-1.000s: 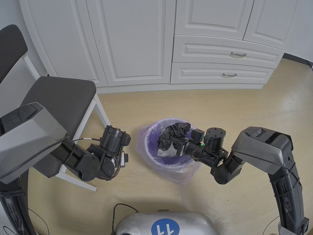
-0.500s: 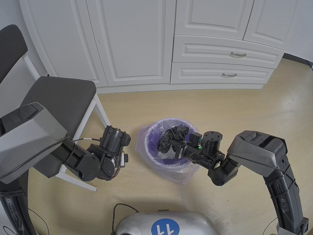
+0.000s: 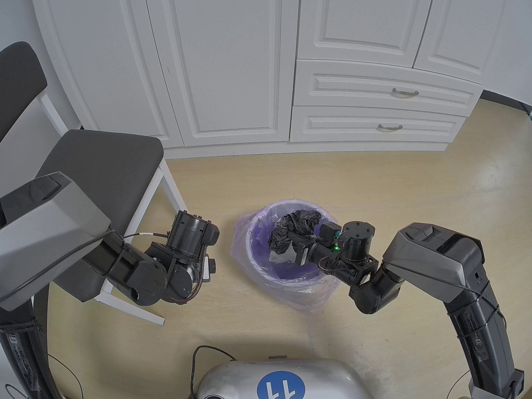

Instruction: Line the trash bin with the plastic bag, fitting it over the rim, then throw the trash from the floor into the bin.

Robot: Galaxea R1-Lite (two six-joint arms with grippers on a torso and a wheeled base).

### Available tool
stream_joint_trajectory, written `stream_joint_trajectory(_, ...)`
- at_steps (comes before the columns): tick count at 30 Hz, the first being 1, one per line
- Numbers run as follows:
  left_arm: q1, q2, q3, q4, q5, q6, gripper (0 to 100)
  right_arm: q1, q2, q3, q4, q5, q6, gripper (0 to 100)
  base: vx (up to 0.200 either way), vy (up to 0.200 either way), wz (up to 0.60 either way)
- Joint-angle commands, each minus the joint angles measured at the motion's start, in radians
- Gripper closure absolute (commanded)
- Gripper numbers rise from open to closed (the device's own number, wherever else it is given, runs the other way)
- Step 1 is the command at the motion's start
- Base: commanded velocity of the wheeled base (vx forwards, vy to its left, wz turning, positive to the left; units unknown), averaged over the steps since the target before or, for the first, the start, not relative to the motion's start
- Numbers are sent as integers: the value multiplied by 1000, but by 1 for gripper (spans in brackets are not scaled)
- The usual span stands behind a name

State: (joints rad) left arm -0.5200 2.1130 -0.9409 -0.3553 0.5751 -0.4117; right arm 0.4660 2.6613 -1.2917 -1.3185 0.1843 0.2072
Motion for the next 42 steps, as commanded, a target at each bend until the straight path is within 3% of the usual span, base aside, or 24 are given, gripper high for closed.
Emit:
stream_joint_trajectory(1,3,-2,-1,-1,0,2,0,8,-1,-14,-1,-29,-65,100,0,0,0)
stream_joint_trajectory(5,3,-2,1,-1,2,11,0,10,12,-34,-1,-68,-169,100,0,0,0)
stream_joint_trajectory(12,5,1,1,-2,2,11,0,14,45,-61,-7,-109,-238,100,0,0,0)
stream_joint_trajectory(38,3,4,-1,-1,20,13,0,31,71,-74,-28,-115,-243,100,0,0,0)
stream_joint_trajectory(39,3,4,-1,-2,20,13,0,30,69,-74,-28,-115,-243,0,0,0,0)
stream_joint_trajectory(42,3,4,-1,-2,20,13,0,30,66,-72,-28,-115,-243,0,0,0,0)
